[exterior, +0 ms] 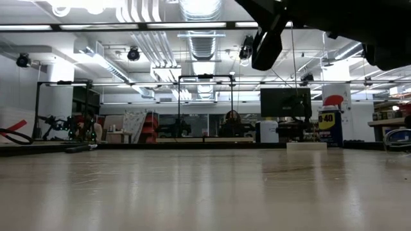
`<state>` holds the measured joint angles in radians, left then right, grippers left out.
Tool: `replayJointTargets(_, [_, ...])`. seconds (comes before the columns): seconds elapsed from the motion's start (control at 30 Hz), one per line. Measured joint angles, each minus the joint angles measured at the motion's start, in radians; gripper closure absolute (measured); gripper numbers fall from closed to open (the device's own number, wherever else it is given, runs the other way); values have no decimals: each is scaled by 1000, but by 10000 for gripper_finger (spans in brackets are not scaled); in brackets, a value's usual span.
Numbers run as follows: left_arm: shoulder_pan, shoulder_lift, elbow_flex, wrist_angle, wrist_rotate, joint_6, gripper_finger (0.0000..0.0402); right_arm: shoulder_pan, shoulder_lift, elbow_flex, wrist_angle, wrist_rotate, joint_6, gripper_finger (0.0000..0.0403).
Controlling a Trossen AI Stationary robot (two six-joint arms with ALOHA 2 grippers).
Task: Coil cords
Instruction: Coil the black wire into the spool
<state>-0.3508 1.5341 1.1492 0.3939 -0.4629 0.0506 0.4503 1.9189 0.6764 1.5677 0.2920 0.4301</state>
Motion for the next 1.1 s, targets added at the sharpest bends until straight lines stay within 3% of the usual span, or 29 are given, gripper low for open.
replayJointTargets(0.33, [-8,0,0,6,-18,23,401,1,27,33,3,5,27,316])
replayJointTargets(0.67, [-20,0,0,17,-26,74,402,15,21,48,3,9,87,298])
replayJointTargets(0.93, [-30,0,0,19,-26,81,402,47,19,27,4,120,90,291])
replayJointTargets(1.1, [-37,0,0,26,-26,88,402,43,14,19,2,128,57,298])
